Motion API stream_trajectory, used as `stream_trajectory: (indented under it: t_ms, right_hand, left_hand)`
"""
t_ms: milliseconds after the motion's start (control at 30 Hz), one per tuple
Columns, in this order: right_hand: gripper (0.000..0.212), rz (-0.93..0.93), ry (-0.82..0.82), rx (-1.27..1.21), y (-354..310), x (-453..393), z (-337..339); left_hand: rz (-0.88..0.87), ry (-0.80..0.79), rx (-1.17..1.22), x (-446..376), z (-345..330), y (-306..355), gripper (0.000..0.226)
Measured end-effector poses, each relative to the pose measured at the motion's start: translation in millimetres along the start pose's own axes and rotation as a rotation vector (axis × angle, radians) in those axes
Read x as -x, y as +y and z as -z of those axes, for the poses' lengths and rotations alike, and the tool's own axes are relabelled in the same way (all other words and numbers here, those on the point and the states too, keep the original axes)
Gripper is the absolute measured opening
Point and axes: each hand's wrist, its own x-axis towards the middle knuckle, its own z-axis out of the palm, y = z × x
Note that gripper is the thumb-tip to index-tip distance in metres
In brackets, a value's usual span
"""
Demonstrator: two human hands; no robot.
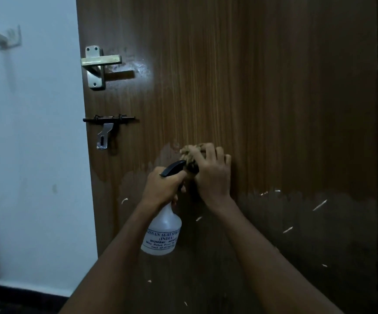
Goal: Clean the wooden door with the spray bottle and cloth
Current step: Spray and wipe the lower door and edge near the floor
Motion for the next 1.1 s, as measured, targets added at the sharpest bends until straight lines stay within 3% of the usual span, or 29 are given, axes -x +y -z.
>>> stream_trajectory:
  t_ms: [133, 267, 400, 500, 533, 633, 667, 700, 800, 867, 933, 1033, 1067, 1100]
  right_hand:
    - [0.053, -0.085, -0.007, -0.023, -13, 24, -10]
    - [0.053, 0.331, -0.04, -0.065, -8, 90, -21]
    - [0.059, 0.426, -0.077, -0.079, -6, 43, -15]
    - [0.061, 0.624, -0.141, 0.011, -4, -2, -7]
    - [0.061, 0.624, -0.152, 0.039, -4, -19, -4]
    - [0.061, 0.314, -0.099, 0.018, -6, -57, -5]
    - [0.063, 0.342, -0.094, 0.014, -4, -60, -6]
    - [0.065, 0.494, -0.118, 0.022, -2, -59, -10]
    - [0.06, 1.201, -0.253, 0.129, 10, -54, -17]
    - [0.058, 1.356, -0.256, 0.203, 6, -70, -12]
    - [0.067, 1.153, -0.259, 0.203, -2, -84, -9]
    - [0.072, 0.635, -0.222, 0.125, -26, -68, -6]
    - [0.072, 0.568, -0.25, 0.093, -33, -55, -9]
    - [0.073, 0.622, -0.278, 0.07, -40, -42, -11]
  left_hand:
    - [0.012, 0.014, -0.034, 5, 9, -8, 0.023]
    - [-0.002, -0.008, -0.056, 10, 19, -11, 0.027]
    - [-0.02, 0.01, -0.094, 9, 31, -22, 0.027]
    - [-0.033, 0.048, -0.084, 3, 44, -34, 0.022]
    - [-0.036, 0.056, -0.078, 1, 47, -39, 0.022]
    - [-0.027, 0.064, -0.065, -2, 59, -52, 0.026]
    - [-0.028, 0.052, -0.068, -2, 62, -55, 0.026]
    - [-0.032, 0.041, -0.074, -2, 64, -58, 0.027]
    - [-0.04, 0.029, -0.079, 1, 72, -65, 0.028]
    - [-0.052, 0.033, -0.078, 4, 79, -68, 0.027]
    - [-0.047, 0.046, -0.075, 7, 84, -72, 0.027]
    - [-0.035, 0.088, -0.097, 10, 90, -83, 0.03]
    - [-0.032, 0.101, -0.104, 10, 91, -86, 0.031]
    - [-0.031, 0.113, -0.111, 10, 94, -87, 0.032]
